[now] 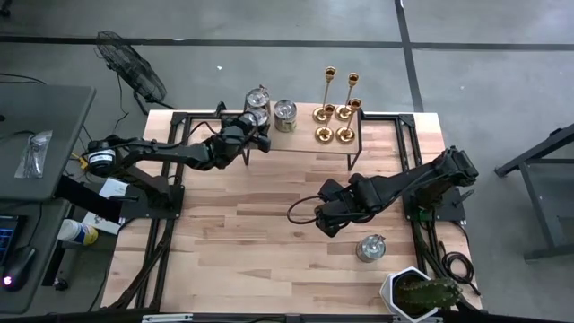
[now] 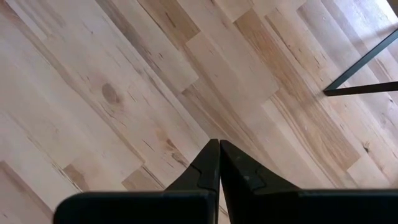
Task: Pick & Place candle stick holders
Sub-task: Align the silver scented candle on the shelf with the silver scented candle, then adjust the silver scented candle on the shelf, then align the silver scented candle on the shelf with the silver scented candle
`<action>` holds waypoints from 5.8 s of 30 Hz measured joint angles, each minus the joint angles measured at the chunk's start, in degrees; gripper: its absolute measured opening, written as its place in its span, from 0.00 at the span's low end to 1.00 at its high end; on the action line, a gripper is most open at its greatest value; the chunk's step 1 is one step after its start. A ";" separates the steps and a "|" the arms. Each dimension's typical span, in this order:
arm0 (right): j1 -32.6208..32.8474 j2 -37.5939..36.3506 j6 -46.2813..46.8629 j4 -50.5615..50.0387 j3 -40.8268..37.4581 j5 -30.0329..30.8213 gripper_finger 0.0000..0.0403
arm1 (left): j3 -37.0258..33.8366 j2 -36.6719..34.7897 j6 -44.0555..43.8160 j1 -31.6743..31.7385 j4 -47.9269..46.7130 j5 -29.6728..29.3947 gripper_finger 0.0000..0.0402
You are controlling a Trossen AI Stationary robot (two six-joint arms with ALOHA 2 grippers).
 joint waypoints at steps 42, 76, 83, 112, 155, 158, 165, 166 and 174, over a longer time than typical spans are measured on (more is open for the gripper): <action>0.00 0.02 0.07 0.36 0.00 -2.16 0.01 | -0.09 -9.67 1.81 -0.04 -11.42 9.70 1.00; -0.07 0.02 -0.04 0.32 0.00 -2.23 0.00 | 5.71 -24.77 -0.11 -0.03 -23.16 32.44 0.72; -0.07 0.02 -0.04 0.32 0.00 -2.21 0.00 | 15.34 -20.10 3.33 -0.04 -32.98 36.40 0.42; 4.30 -18.91 4.67 11.11 -13.98 1.33 0.00 | 44.06 11.03 19.34 0.04 -59.57 33.76 0.00; 4.26 -24.83 4.03 20.40 -22.99 2.98 0.01 | 44.02 14.76 17.62 4.81 -52.56 31.56 0.00; 4.26 -24.86 4.00 20.14 -22.99 2.15 0.01 | 46.36 14.55 17.62 4.36 -55.44 32.52 0.00; 3.35 -25.05 4.38 15.98 -22.99 -8.54 0.01 | 53.69 12.48 18.00 1.80 -63.38 36.22 0.00; 2.97 -25.02 4.50 15.26 -22.99 -10.88 0.01 | 54.35 11.97 18.28 0.96 -62.61 36.22 0.00; 0.23 -24.90 4.28 12.58 -22.99 -22.76 0.02 | 54.60 5.40 19.32 -3.71 -65.37 34.42 0.00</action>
